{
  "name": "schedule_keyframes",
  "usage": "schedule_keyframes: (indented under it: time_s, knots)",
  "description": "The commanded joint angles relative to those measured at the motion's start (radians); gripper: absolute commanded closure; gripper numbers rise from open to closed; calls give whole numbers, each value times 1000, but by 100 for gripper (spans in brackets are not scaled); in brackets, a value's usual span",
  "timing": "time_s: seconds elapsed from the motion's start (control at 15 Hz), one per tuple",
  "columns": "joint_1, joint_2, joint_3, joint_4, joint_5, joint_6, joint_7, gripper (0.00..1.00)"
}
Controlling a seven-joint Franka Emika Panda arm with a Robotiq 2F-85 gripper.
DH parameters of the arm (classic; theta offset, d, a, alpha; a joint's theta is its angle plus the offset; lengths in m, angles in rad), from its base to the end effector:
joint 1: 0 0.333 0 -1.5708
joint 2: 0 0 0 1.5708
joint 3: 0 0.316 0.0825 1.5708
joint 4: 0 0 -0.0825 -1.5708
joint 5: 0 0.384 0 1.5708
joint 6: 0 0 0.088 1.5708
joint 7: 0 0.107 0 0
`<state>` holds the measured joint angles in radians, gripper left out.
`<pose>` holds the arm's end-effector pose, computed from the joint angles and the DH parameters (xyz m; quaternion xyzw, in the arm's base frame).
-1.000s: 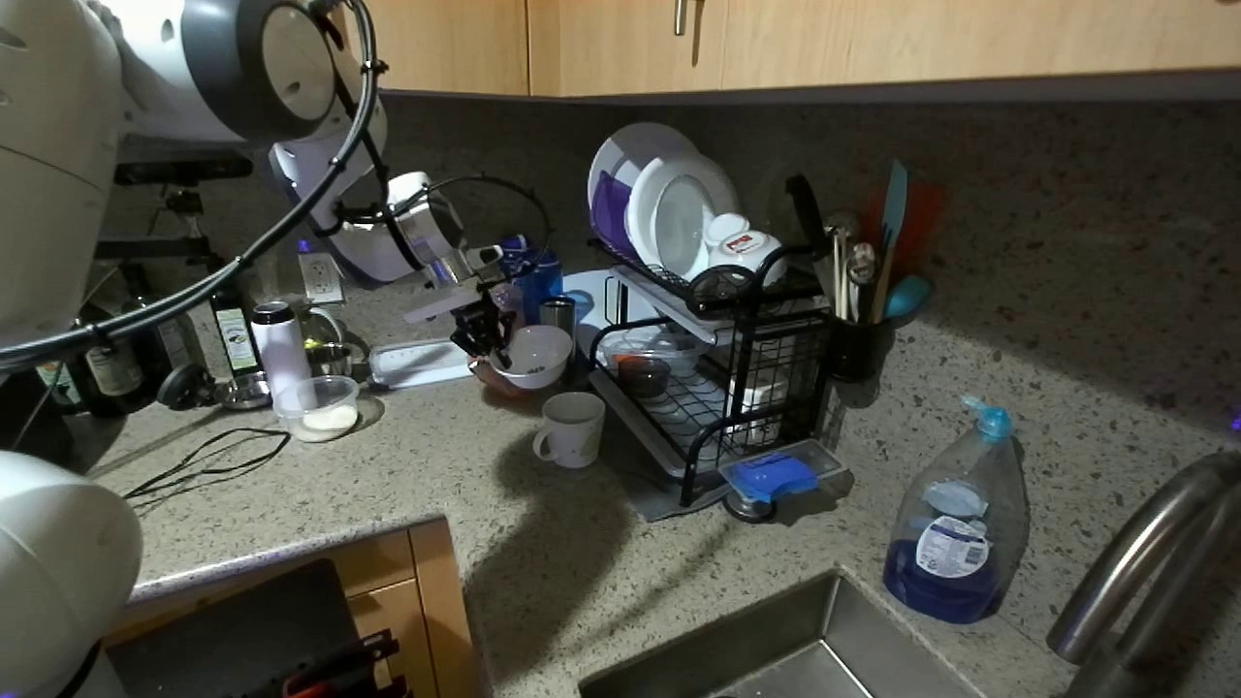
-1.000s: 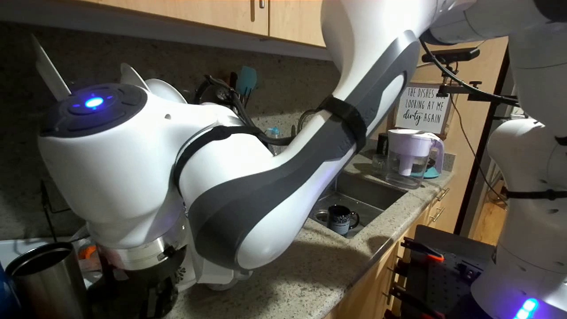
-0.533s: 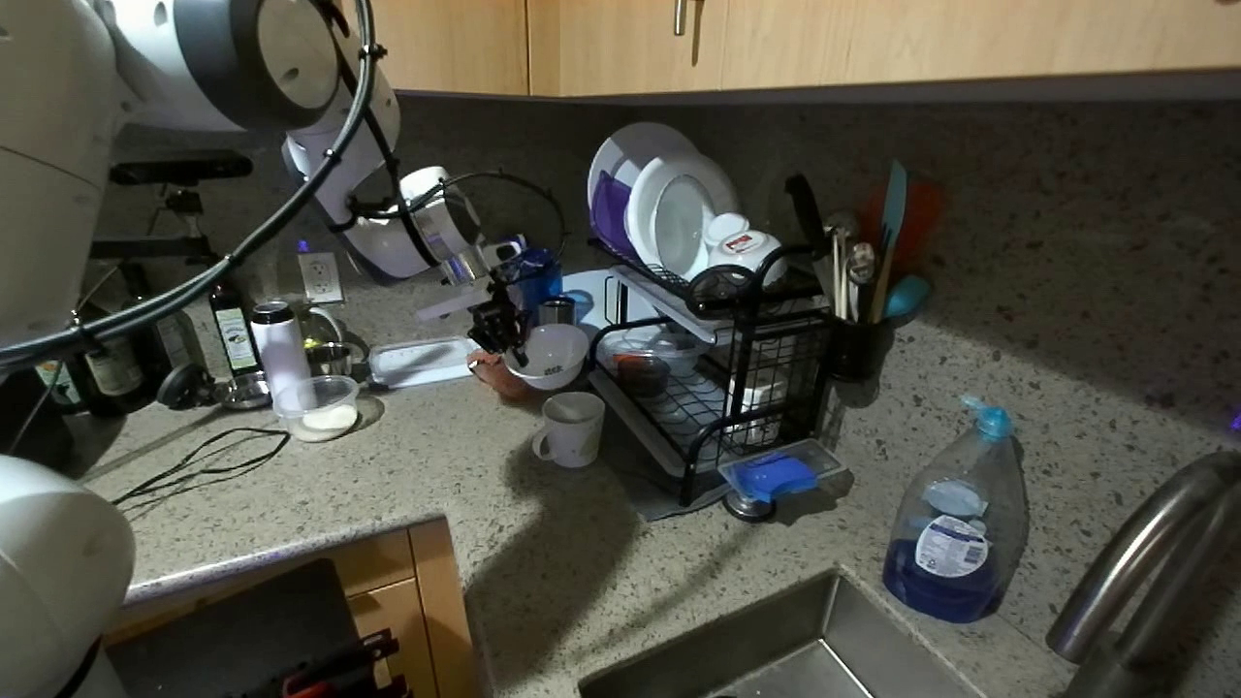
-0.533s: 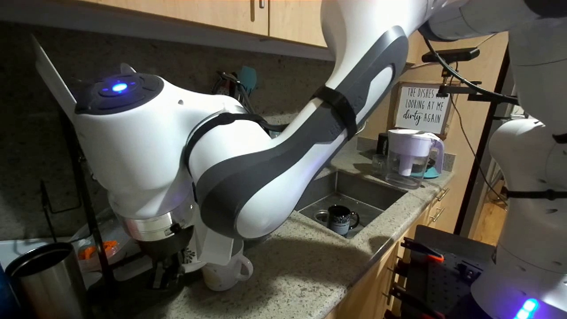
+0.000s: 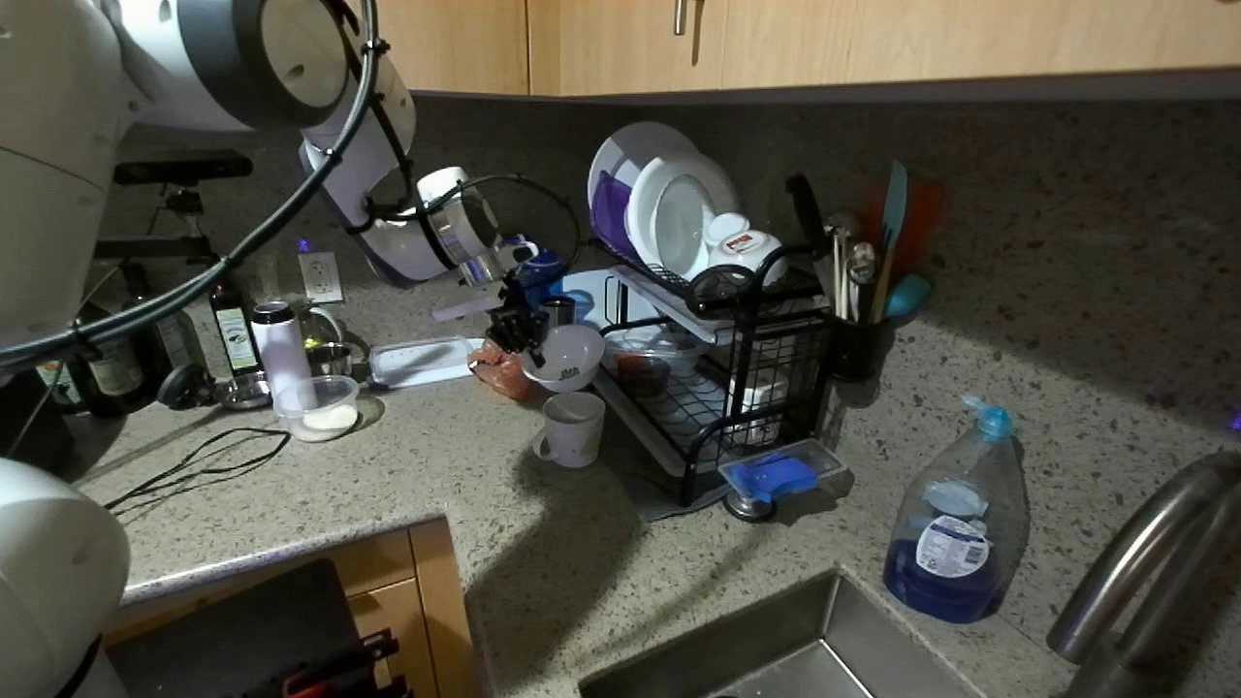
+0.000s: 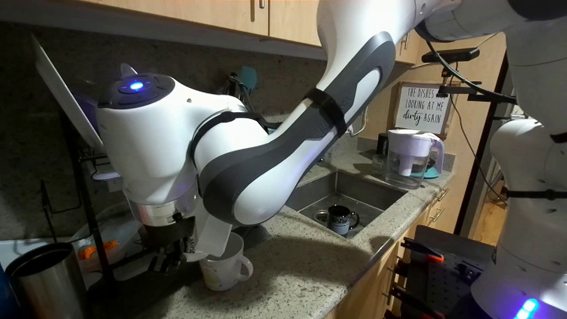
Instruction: Put the white bowl on the bottom shelf of the dish rack
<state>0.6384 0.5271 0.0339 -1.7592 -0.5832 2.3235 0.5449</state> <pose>0.5301 0.4067 0.2736 0.9458 0.2509 0.1331 0.1575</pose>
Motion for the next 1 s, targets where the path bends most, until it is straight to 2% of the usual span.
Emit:
schedule_keyframes:
  time_s: [0.0,0.4,0.47,0.93]
  knots:
    - [-4,-47,-20,-49,-41,43,80,93]
    - [4,-77,-31,-90,-113,94,188,92]
    - [-20,-10,-11,-19,-79,60,144,90]
    - [-15,-29,-6,-41,-94,66,162,92]
